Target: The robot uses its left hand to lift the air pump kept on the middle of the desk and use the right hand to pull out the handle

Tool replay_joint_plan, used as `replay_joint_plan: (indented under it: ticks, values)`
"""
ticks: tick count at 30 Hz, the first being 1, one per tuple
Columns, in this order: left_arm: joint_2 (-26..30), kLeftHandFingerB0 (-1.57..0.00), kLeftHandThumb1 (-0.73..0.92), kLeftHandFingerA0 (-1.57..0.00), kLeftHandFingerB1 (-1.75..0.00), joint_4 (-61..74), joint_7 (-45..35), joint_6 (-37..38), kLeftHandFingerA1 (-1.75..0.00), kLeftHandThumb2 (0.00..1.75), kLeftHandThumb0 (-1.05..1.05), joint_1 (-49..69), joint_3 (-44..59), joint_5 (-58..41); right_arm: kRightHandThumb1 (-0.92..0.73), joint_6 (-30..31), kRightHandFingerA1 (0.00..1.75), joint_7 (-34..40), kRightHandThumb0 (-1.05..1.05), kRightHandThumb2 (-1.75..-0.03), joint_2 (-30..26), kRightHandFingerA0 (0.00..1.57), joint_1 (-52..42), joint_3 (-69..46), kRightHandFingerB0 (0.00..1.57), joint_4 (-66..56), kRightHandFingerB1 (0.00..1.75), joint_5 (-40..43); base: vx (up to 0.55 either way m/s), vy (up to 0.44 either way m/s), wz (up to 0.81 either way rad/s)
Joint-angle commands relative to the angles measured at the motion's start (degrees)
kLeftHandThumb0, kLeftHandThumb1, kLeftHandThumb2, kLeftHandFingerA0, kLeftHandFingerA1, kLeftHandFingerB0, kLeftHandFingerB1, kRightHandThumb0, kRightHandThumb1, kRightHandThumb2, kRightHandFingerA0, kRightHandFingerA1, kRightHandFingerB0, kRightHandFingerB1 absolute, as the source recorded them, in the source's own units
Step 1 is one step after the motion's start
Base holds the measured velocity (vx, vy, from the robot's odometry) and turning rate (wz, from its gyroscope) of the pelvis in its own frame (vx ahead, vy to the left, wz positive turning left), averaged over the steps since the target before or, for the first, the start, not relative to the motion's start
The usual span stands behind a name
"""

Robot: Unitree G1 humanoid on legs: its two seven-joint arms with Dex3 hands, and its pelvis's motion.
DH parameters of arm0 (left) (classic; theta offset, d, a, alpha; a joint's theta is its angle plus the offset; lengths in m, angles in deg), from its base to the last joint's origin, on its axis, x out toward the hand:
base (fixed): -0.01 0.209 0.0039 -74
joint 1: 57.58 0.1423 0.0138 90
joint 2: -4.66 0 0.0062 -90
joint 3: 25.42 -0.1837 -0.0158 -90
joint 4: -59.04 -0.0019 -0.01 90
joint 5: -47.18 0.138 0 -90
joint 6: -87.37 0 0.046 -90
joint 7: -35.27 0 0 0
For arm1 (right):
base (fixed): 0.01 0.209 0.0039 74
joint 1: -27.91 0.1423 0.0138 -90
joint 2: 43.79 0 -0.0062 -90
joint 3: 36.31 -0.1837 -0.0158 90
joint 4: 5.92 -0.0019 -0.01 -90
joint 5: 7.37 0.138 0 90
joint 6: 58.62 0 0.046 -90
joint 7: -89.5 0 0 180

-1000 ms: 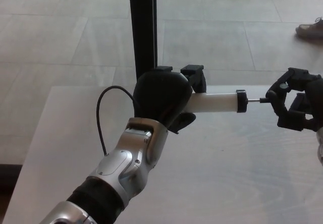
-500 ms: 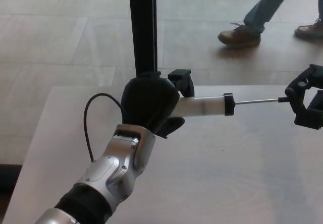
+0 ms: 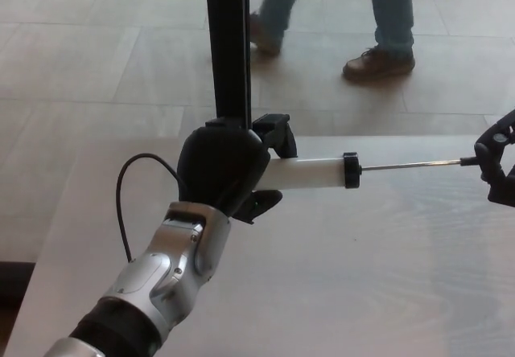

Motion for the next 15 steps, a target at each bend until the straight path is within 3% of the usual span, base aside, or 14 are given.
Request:
replay_joint_plan:
  ticks: [1, 6, 7, 8, 9, 10, 12, 13, 15]
  values:
    - [2.6, -0.78, 0.50, -0.83, -1.51, -0.3, 0.2, -1.1, -1.73, 1.11, -0.17, 1.6, 0.8, 0.5, -0.56, 1.1, 1.73, 1.1, -0.13, -0.98, -2.5, 0.85, -0.4, -2.1, 0.78, 0.8, 1.53, 0.6, 0.00, 0.000, 0.00]
    - [2.3, -0.73, 0.49, -0.86, -1.50, -0.5, -0.1, -1.1, -1.74, 1.14, -0.16, 2.0, 1.2, -0.1, -0.55, -0.1, 1.73, 1.7, -0.14, -0.99, -2.4, 0.86, -0.3, -2.1, 0.79, 1.9, 1.51, 0.5, 0.00, 0.000, 0.00]
    - [2.3, -0.77, 0.52, -0.96, -1.49, -0.7, 0.4, -0.8, -1.75, 1.17, -0.21, 2.0, 1.1, 0.0, -0.55, -0.3, 1.71, 1.7, -0.13, -1.00, -2.1, 0.86, -0.3, -2.2, 0.79, 1.9, 1.50, 0.8, 0.00, 0.000, 0.00]
    - [2.3, -0.73, 0.51, -0.86, -1.49, -0.8, 0.4, -0.7, -1.74, 1.11, -0.17, 2.0, 0.9, 0.1, -0.59, -2.7, 1.52, 0.7, -0.11, -0.94, -1.4, 0.82, -0.8, -3.1, 0.82, 1.8, 1.16, 2.9, 0.00, 0.000, 0.00]
    - [2.1, -0.73, 0.49, -0.89, -1.50, -1.1, 1.3, -0.3, -1.75, 1.16, -0.17, 2.0, 0.9, 0.2, -0.68, -2.9, 1.30, -2.6, -0.30, -0.61, -1.7, 0.79, -1.0, -2.8, 0.44, 1.3, 0.56, 4.4, 0.00, 0.000, 0.00]
    - [2.0, -0.73, 0.49, -0.89, -1.50, -1.3, 1.7, -0.2, -1.75, 1.16, -0.17, 1.9, 0.9, 0.2, -0.68, -3.0, 1.30, -3.9, -0.30, -0.61, -1.9, 0.79, -1.1, -2.7, 0.44, 1.2, 0.56, 4.9, 0.00, 0.000, 0.00]
    - [1.8, -0.78, 0.50, -0.83, -1.53, -1.5, 2.3, -0.2, -1.74, 1.10, -0.19, 2.0, 0.7, 0.5, -0.66, -2.2, 0.73, -7.9, -0.53, -0.63, -3.0, 0.57, -1.5, -1.8, 0.07, 0.4, 0.26, 5.4, 0.00, 0.000, 0.00]
    - [1.7, -0.73, 0.48, -0.89, -1.50, -1.5, 1.9, -0.2, -1.75, 1.17, -0.17, 2.0, 0.7, 0.4, -0.63, -1.0, 0.03, -12.1, -1.00, -0.93, -4.7, 0.00, -1.6, -0.3, 0.00, -0.4, 0.02, 5.5, 0.00, 0.000, 0.00]
    - [1.6, -0.73, 0.46, -0.90, -1.51, -1.6, 1.8, -0.2, -1.75, 1.19, -0.17, 2.1, 0.6, 0.3, -0.63, 0.0, 0.06, -15.2, -1.05, -1.01, -6.5, 0.00, -1.7, 1.5, 0.00, -1.3, 0.03, 4.7, 0.00, 0.000, 0.00]
